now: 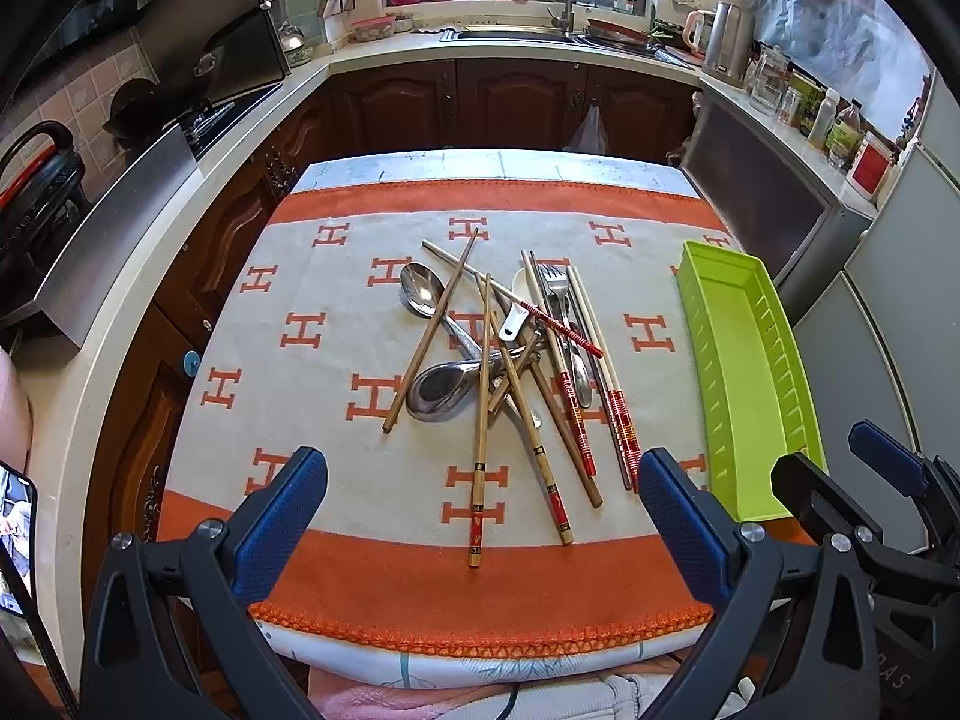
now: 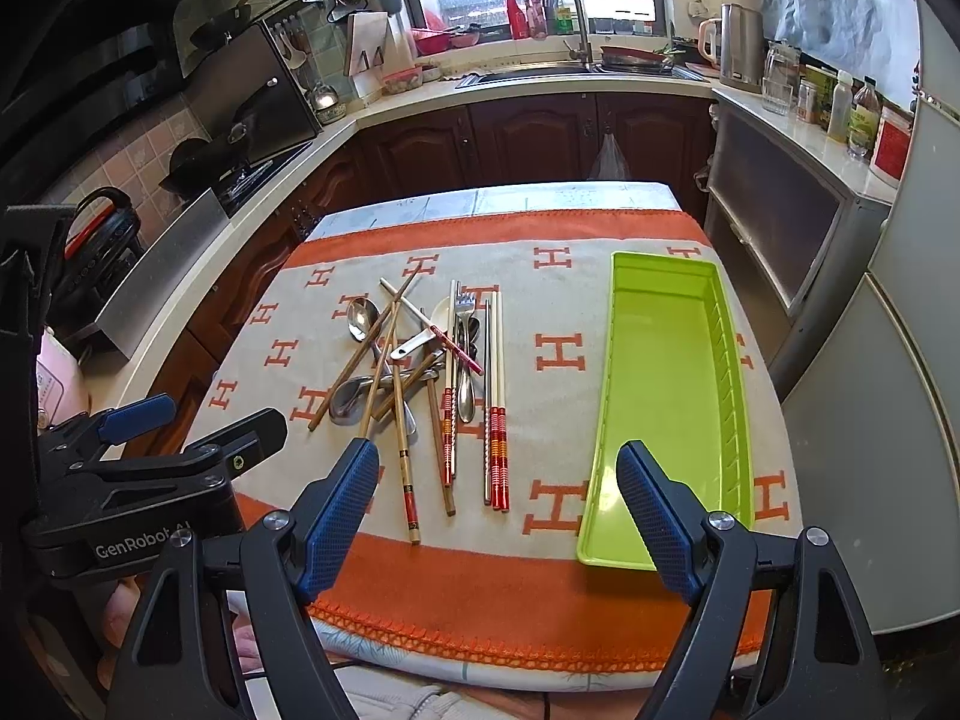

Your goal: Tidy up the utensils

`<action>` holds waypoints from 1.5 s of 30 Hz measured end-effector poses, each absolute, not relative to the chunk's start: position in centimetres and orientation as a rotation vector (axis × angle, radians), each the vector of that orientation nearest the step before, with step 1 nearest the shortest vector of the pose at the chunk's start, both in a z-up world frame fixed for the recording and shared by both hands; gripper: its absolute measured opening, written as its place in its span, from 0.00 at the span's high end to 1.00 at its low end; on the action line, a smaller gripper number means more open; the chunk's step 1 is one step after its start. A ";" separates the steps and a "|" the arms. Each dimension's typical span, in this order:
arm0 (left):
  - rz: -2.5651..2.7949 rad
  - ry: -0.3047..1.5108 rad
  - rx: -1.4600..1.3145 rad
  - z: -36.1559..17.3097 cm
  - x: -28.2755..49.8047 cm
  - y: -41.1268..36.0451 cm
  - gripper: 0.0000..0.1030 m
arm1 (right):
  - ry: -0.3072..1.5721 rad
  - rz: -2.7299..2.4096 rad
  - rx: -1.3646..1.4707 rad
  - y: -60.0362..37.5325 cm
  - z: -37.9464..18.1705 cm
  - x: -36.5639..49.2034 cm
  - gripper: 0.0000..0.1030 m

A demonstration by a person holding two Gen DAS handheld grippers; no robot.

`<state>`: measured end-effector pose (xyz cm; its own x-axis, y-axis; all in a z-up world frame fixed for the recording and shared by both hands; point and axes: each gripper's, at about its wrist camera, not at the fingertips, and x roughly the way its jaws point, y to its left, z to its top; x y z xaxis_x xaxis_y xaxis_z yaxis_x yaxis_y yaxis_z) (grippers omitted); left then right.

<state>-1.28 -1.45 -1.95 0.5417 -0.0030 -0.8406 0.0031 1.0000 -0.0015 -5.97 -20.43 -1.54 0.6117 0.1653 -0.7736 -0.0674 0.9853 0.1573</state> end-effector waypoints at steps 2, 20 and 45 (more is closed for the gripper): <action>-0.003 1.000 -0.001 -2.0 -1.3 -1.4 0.01 | 0.905 0.135 0.118 -20.4 -1.6 -5.9 0.19; -0.016 1.012 0.020 -2.5 -0.9 -1.7 0.01 | 0.922 0.143 0.126 -20.3 -2.3 -5.6 0.19; 0.059 0.927 0.040 2.2 4.8 4.8 0.01 | 0.882 0.181 0.070 -18.8 2.0 -0.2 0.25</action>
<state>4.78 4.83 2.18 0.5985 0.0676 -0.7982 -0.0333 0.9977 0.0595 -0.24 -18.78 2.00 0.6216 0.1857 -0.7610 -0.1284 0.9825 0.1349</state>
